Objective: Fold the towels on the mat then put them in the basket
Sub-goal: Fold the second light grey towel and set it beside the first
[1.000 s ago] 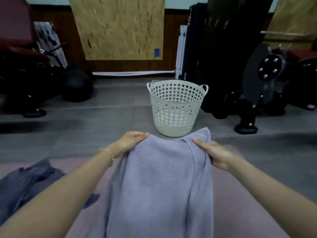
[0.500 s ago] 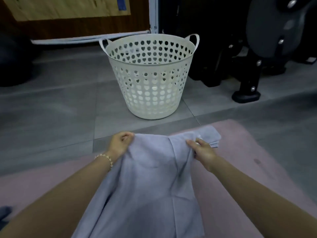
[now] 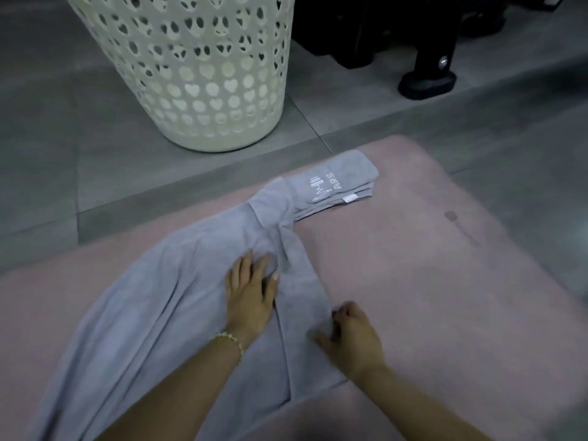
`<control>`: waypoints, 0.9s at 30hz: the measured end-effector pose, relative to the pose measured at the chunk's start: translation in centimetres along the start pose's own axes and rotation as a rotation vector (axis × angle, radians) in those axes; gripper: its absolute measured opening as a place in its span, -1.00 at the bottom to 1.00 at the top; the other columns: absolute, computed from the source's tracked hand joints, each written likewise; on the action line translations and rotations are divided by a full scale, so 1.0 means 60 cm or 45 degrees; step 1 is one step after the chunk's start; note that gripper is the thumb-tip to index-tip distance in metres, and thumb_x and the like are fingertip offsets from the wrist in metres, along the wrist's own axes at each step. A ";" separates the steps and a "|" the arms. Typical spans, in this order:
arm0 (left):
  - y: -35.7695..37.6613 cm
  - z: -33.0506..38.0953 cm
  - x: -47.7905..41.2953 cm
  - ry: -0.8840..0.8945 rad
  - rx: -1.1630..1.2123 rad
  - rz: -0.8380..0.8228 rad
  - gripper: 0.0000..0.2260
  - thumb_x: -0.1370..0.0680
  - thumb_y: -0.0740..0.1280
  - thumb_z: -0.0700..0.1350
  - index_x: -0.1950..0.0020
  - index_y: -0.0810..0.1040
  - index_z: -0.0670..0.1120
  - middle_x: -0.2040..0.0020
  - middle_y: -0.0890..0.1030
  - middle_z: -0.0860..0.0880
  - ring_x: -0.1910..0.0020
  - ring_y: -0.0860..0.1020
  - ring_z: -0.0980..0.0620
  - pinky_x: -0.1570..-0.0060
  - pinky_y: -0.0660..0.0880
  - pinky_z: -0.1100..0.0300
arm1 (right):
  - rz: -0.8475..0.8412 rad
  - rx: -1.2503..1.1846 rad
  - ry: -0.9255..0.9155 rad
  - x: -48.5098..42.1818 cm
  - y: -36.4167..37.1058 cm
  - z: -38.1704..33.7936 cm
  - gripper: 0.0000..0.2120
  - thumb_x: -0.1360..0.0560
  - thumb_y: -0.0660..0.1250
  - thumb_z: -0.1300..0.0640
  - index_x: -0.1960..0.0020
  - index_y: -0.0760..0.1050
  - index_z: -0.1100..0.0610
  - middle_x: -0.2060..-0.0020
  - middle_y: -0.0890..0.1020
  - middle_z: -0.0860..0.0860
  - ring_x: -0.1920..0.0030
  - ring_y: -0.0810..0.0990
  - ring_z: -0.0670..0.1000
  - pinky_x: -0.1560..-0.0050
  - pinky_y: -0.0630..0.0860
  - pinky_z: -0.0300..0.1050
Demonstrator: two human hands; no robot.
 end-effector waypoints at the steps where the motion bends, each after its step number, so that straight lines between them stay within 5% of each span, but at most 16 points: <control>1: 0.003 0.002 0.006 0.009 0.021 0.005 -0.34 -0.48 -0.21 0.33 -0.47 0.26 0.11 -0.54 0.12 -0.03 -0.50 0.04 -0.04 -0.48 -0.10 0.05 | 0.007 -0.021 -0.025 0.012 0.005 -0.004 -0.64 -0.49 0.31 -0.15 0.34 0.21 -0.05 0.19 0.32 -0.11 0.19 0.36 -0.07 0.20 0.27 -0.25; 6: 0.013 0.014 0.032 0.024 0.047 -0.009 -0.23 -0.47 -0.30 0.41 -0.49 0.24 0.04 -0.53 0.18 -0.01 -0.51 0.08 0.00 -0.49 -0.08 0.09 | 0.193 -0.843 0.120 0.061 -0.043 0.034 -0.79 -0.55 0.29 0.10 0.25 0.38 0.03 0.45 0.48 -0.13 0.46 0.46 -0.28 0.40 0.37 -0.42; 10: 0.032 0.050 0.076 0.110 -0.003 -0.086 -0.24 -0.43 -0.42 0.41 -0.50 0.06 0.13 -0.54 0.14 0.03 -0.52 0.08 0.01 -0.49 -0.07 0.10 | 0.411 -0.854 0.182 0.098 -0.090 0.138 -0.77 -0.49 0.38 0.15 0.30 0.47 0.20 0.44 0.54 0.02 0.37 0.48 -0.10 0.40 0.39 -0.41; 12: 0.044 0.061 0.097 0.132 -0.031 -0.146 -0.18 -0.38 -0.46 0.43 -0.52 0.05 0.12 -0.55 0.07 0.05 -0.53 0.02 0.02 -0.49 -0.13 0.13 | 0.338 -0.751 0.229 0.110 -0.088 0.180 -0.71 -0.46 0.41 0.13 0.30 0.44 0.29 0.41 0.50 0.19 0.35 0.46 0.02 0.40 0.37 -0.39; 14: 0.043 0.068 0.110 0.136 -0.042 -0.178 -0.14 -0.38 -0.43 0.44 -0.53 0.11 0.07 -0.55 0.08 0.04 -0.53 0.01 0.02 -0.49 -0.11 0.12 | 0.248 -0.641 0.247 0.112 -0.084 0.198 -0.74 -0.42 0.44 0.07 0.25 0.45 0.22 0.42 0.51 0.12 0.37 0.47 0.04 0.36 0.39 -0.35; 18: -0.004 0.047 0.142 0.066 0.043 -0.193 -0.23 -0.43 -0.20 0.32 -0.48 0.25 -0.07 -0.49 0.27 -0.05 -0.49 0.19 0.01 -0.48 0.00 0.20 | 0.340 -0.377 0.099 0.100 -0.089 0.175 -0.65 -0.36 0.47 -0.07 -0.03 0.43 0.02 0.17 0.55 -0.04 0.24 0.52 -0.03 0.21 0.42 -0.22; 24: -0.164 -0.080 0.225 -0.218 -0.067 -0.188 -0.47 -0.62 0.05 0.15 -0.52 0.15 -0.09 -0.53 0.18 -0.05 -0.51 0.13 0.01 -0.44 -0.04 0.25 | 0.151 -0.269 -0.259 0.074 -0.077 0.024 -0.26 -0.38 0.28 -0.35 -0.35 0.35 0.15 -0.36 0.36 0.08 -0.32 0.38 0.09 -0.28 0.31 -0.11; 27: -0.257 -0.163 0.282 -0.423 -0.008 -0.116 -0.46 -0.60 0.17 0.09 -0.51 0.19 -0.12 -0.51 0.22 -0.07 -0.49 0.19 -0.03 -0.44 0.02 0.21 | 0.050 -0.270 -0.374 0.072 -0.034 -0.055 -0.39 -0.48 0.36 -0.03 -0.43 0.26 0.14 -0.47 0.22 0.05 -0.44 0.28 0.06 -0.35 0.28 -0.10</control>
Point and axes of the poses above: each hand's wrist, its own x-axis away from the middle knuckle, its own y-axis out of the palm, z = x × y, the point moved 3 cm from there along -x, towards the middle knuckle
